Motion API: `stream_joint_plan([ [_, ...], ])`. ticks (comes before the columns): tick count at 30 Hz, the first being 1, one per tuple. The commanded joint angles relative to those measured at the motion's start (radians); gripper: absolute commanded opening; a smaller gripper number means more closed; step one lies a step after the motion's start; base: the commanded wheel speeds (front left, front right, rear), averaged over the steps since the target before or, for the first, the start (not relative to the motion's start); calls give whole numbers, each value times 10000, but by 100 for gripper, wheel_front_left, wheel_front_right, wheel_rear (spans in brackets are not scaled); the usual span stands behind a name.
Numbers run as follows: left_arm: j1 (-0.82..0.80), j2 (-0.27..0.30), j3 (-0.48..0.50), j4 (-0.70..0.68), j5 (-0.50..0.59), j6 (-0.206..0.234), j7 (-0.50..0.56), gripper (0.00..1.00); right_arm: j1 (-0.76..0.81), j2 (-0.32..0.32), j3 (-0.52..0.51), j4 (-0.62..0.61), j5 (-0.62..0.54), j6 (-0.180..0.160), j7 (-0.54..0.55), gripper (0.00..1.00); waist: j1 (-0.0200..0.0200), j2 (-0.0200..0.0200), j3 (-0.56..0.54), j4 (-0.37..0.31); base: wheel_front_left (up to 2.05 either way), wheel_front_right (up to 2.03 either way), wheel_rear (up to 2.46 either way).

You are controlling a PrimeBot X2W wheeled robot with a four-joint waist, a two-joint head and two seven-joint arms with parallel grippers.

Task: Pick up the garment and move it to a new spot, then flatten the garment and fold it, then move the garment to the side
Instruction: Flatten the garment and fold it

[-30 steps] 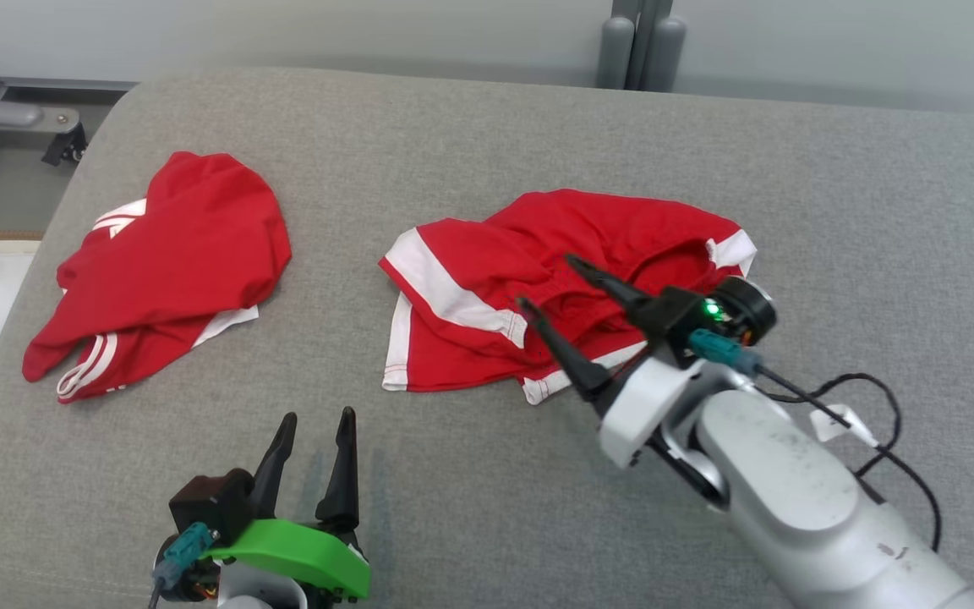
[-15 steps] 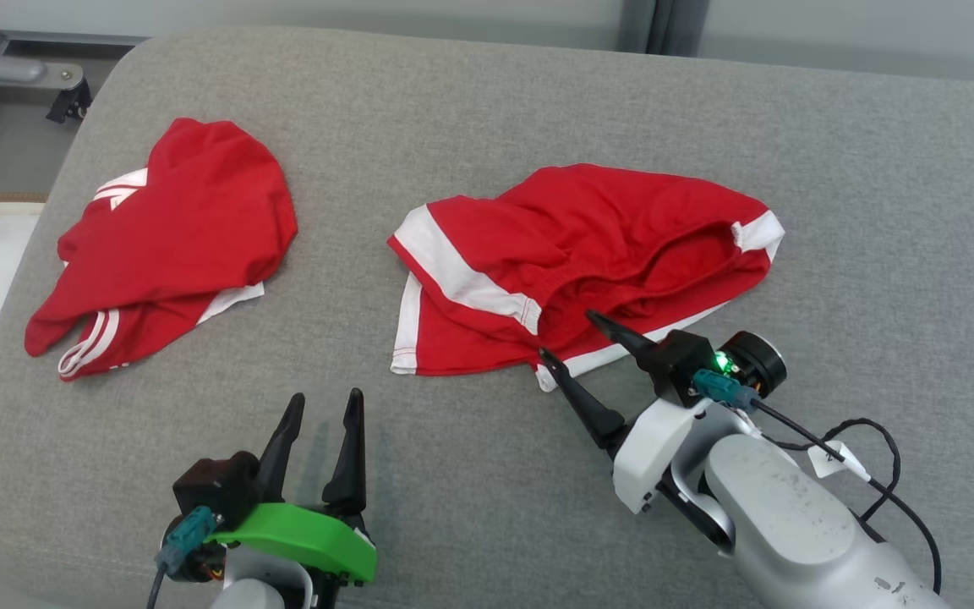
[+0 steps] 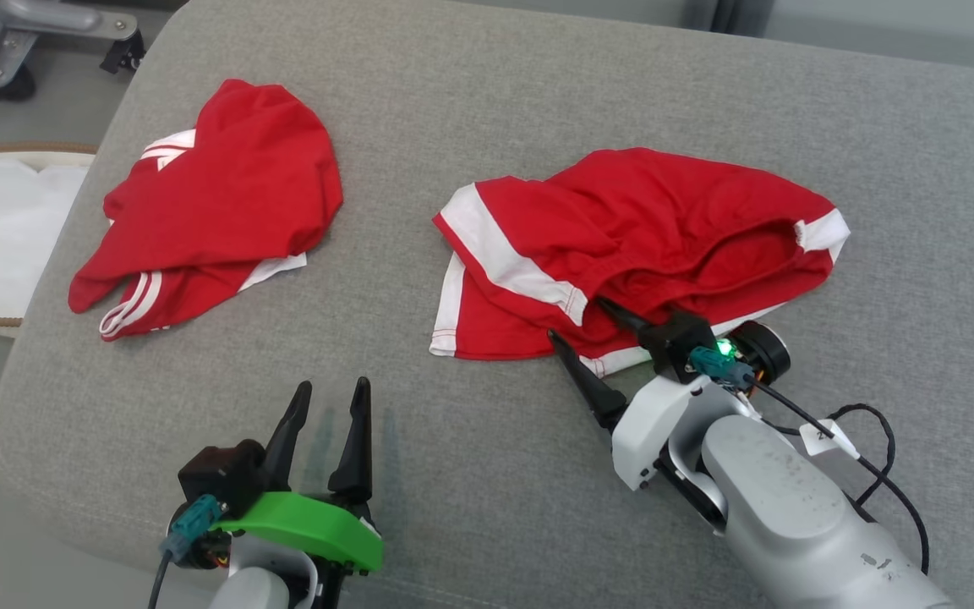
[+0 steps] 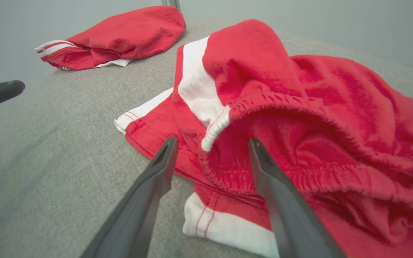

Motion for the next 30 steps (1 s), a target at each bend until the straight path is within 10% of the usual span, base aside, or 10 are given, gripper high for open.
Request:
stream_joint_plan([
  [1,-127,22,-9,3,-44,-5,-7,100,-88,-10,-37,85,-120,-14,-5,0,0,0,102,125,0,0,0],
  [10,180,23,283,40,180,-5,-7,100,411,-93,-688,-350,8,-14,-5,0,0,0,-204,-434,0,0,0],
  [29,638,28,191,44,613,-5,-5,100,2087,-2454,-3032,-1918,1942,-14,615,0,0,0,-1193,-2644,0,0,0],
  [30,678,29,188,44,627,-5,-5,100,2165,-2505,-3070,-1926,1961,-12,670,45,0,0,-1208,-2691,0,0,0],
])
